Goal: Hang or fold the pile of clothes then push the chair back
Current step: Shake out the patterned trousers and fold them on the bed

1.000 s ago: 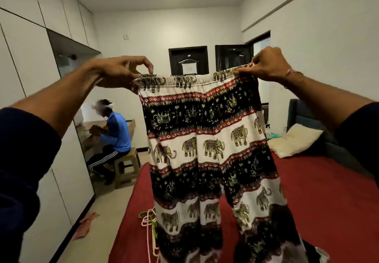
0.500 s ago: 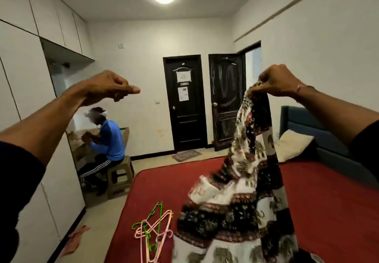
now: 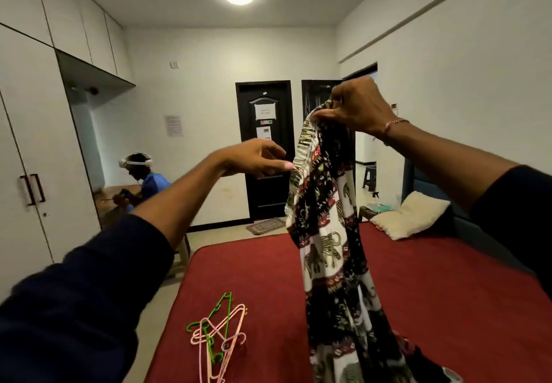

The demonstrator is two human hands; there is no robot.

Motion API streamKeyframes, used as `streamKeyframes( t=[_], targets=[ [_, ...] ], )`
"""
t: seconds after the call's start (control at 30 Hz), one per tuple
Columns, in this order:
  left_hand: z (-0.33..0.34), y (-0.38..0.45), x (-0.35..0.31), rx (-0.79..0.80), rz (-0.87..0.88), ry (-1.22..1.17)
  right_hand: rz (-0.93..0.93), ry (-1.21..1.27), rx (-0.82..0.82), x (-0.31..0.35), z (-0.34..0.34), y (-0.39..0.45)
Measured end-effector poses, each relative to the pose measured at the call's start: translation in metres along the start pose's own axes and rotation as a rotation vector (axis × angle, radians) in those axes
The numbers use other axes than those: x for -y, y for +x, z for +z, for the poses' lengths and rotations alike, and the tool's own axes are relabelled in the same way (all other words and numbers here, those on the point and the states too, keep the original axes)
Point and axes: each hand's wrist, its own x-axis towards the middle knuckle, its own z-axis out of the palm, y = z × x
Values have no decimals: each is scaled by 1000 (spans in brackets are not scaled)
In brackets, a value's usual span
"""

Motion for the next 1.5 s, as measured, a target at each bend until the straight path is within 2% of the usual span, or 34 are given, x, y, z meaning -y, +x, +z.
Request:
streamKeyframes(
  t=[0.13,0.23,0.43,0.6,0.67,0.8,0.93,1.07,1.2,1.33,1.4,1.5],
  targets=[
    [38,5,2,95,22,-114,-1,27,-59,0,-5,0],
    [57,4,13,52,23,-226,31,72,-104,-5,-9,-5],
    [55,-3,35,-10,35,-221,136,133,-93,-21,-18,-14],
    [13,-10,39,-40,14,-119,160,301,147,-27,-22,-28],
    [-4,-15,35,-54,6,-53,166,351,319,-28,-26,-33],
    [-28,-22,23,-46,-16,-51,119,250,670,-34,-24,-37],
    [-36,-28,13,-53,-18,-60,163,412,761,-38,-16,-40],
    [-38,-28,14,-61,-2,-83,125,535,866,-29,-15,-39],
    [-42,-23,17,-62,-6,-11,-3,485,1050,-2,-19,-36],
    [-41,-16,13,-67,-1,102,13,443,1276,22,-13,-38],
    [-40,-15,10,-75,22,157,52,393,1282,28,-8,-42],
    [-40,-12,5,-83,76,248,14,308,1092,32,-4,-44]
  ],
)
